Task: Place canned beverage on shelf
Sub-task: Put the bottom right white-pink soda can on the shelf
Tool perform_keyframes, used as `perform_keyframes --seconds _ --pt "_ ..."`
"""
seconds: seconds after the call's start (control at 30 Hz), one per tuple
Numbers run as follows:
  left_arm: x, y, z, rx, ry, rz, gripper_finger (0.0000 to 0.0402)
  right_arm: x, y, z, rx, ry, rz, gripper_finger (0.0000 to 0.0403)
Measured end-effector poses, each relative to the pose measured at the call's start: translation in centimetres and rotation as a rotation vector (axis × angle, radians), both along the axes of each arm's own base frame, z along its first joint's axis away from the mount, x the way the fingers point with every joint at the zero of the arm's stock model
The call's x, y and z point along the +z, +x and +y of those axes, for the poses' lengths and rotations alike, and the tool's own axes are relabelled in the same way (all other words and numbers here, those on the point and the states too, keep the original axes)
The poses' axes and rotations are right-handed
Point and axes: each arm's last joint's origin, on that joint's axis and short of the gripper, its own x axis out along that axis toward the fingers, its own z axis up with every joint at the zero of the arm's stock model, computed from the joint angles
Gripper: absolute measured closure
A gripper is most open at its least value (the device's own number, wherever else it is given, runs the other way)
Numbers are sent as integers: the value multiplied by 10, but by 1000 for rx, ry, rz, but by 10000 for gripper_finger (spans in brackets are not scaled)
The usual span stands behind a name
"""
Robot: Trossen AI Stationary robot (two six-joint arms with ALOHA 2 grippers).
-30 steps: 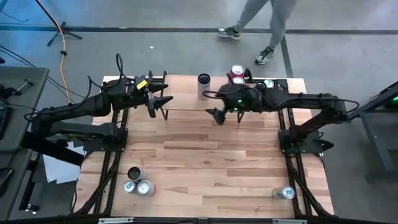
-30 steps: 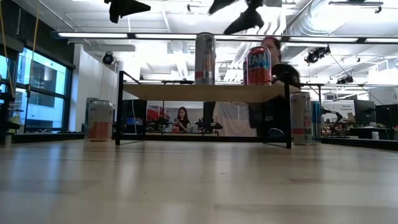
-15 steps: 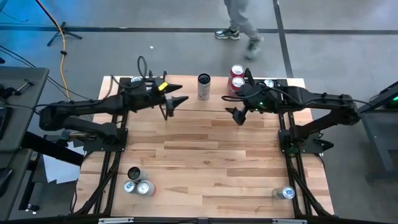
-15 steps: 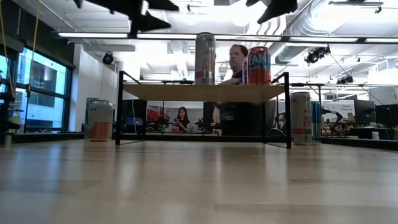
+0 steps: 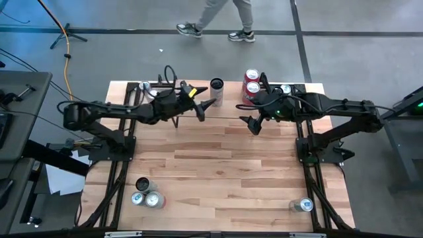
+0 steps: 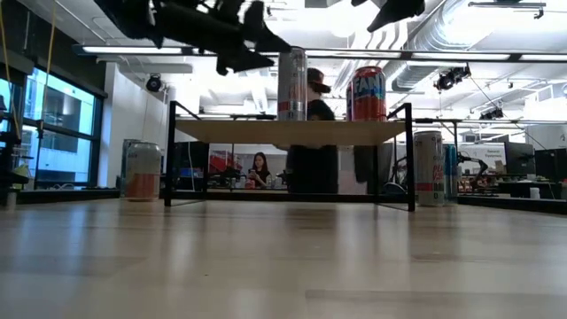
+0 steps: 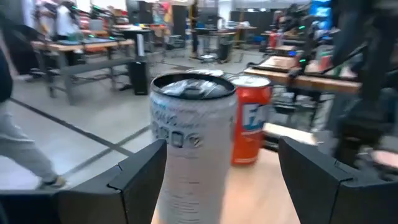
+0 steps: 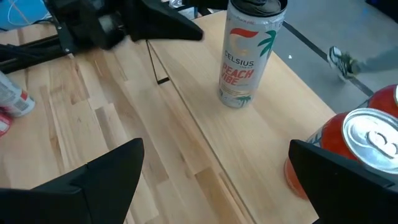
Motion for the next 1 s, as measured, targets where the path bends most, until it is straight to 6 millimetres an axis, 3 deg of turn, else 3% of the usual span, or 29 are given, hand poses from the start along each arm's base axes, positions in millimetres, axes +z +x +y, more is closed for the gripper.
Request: perform_keyframes --seconds 0.2,0.53,0.87,1.0 --pt "-20 12 8 113 42 43 133 0 0 0 -21 24 -13 17" --pt "-40 28 13 44 24 5 133 0 0 0 -51 60 -32 17" --pt "-39 53 27 -27 38 14 134 0 0 0 -68 78 -42 17" --pt "-33 56 33 -64 88 62 161 0 0 0 -69 80 -43 17"
